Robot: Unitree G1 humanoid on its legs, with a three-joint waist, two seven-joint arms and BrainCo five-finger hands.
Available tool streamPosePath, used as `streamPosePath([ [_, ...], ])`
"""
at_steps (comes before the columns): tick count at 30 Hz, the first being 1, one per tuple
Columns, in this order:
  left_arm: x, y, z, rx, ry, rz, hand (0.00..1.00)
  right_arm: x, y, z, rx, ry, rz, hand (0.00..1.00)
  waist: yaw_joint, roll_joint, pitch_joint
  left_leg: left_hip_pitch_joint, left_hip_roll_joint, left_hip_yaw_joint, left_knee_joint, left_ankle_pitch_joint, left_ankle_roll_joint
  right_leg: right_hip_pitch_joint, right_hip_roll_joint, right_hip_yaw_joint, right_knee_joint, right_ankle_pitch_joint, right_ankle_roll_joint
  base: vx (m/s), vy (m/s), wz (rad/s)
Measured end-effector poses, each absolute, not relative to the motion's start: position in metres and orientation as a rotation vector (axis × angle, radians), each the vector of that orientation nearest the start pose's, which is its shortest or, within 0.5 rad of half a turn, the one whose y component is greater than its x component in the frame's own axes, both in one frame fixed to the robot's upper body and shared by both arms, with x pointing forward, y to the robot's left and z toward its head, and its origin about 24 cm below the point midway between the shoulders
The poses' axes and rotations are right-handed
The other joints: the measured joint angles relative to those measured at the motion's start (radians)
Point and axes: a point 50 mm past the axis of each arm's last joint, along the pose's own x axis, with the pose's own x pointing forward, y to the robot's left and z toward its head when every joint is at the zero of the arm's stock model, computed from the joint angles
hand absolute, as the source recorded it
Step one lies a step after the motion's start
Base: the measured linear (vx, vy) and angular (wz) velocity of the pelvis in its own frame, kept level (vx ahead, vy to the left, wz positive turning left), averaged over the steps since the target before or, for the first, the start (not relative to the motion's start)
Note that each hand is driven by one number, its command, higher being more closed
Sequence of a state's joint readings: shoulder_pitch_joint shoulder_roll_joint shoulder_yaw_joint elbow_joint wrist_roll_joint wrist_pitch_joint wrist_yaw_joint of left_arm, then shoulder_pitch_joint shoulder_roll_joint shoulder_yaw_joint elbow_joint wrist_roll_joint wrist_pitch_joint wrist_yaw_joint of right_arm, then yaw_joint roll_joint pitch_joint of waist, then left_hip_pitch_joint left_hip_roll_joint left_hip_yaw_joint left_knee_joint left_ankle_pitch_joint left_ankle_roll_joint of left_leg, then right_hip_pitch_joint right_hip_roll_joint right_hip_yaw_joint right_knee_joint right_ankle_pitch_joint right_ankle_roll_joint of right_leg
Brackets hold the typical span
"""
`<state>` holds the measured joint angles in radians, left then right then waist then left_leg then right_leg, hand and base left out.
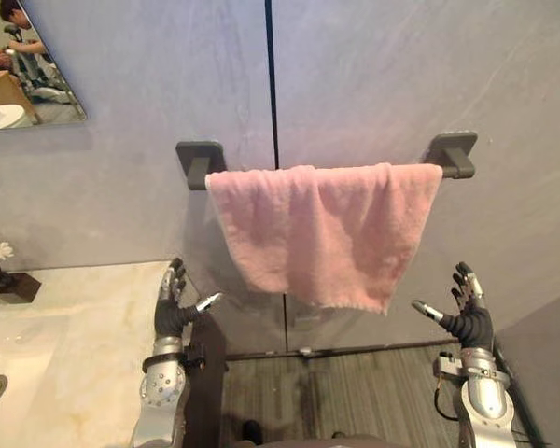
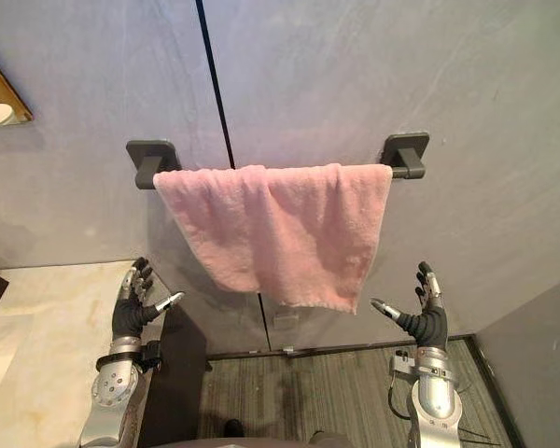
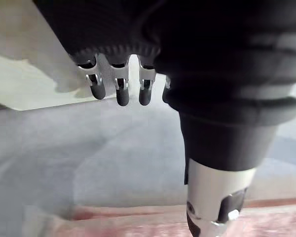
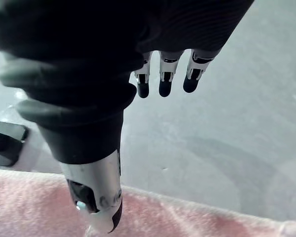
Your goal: Organize washtable
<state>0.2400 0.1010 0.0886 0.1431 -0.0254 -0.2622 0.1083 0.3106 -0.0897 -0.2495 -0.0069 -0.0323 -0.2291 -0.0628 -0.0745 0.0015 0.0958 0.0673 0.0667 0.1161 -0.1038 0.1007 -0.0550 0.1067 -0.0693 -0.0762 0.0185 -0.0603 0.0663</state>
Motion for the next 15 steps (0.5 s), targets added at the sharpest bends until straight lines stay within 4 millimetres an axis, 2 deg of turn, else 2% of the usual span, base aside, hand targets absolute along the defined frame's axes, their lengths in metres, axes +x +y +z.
streamPosePath([
  [3,0.169,0.21,-0.041,0.1,0.253,0.217,0.0,0.163,-0.243,-0.021,-0.199,0.212,-0.337,0.0,0.003,-0.001,-0.001,0.005,0.0,-0.003,0.0,-0.002,-0.001,0.01,0.0,-0.003,-0.005,0.0,0.0,-0.01,-0.008,0.04],
  [8,0.14,0.209,-0.076,0.107,0.451,0.152,0.0,0.148,-0.236,-0.063,-0.218,0.42,-0.255,0.0,0.011,0.001,-0.001,0.007,0.0,-0.005,0.0,-0.007,-0.007,0.012,-0.002,-0.004,-0.004,-0.003,0.001,0.0,0.0,0.0],
  [15,0.109,0.208,-0.111,0.137,0.666,0.109,0.0,0.122,-0.229,-0.103,-0.231,0.65,-0.188,0.0,0.023,0.0,0.0,0.02,-0.001,-0.016,0.0,-0.01,-0.01,0.031,-0.004,-0.008,-0.003,-0.01,-0.001,0.0,-0.004,0.04],
])
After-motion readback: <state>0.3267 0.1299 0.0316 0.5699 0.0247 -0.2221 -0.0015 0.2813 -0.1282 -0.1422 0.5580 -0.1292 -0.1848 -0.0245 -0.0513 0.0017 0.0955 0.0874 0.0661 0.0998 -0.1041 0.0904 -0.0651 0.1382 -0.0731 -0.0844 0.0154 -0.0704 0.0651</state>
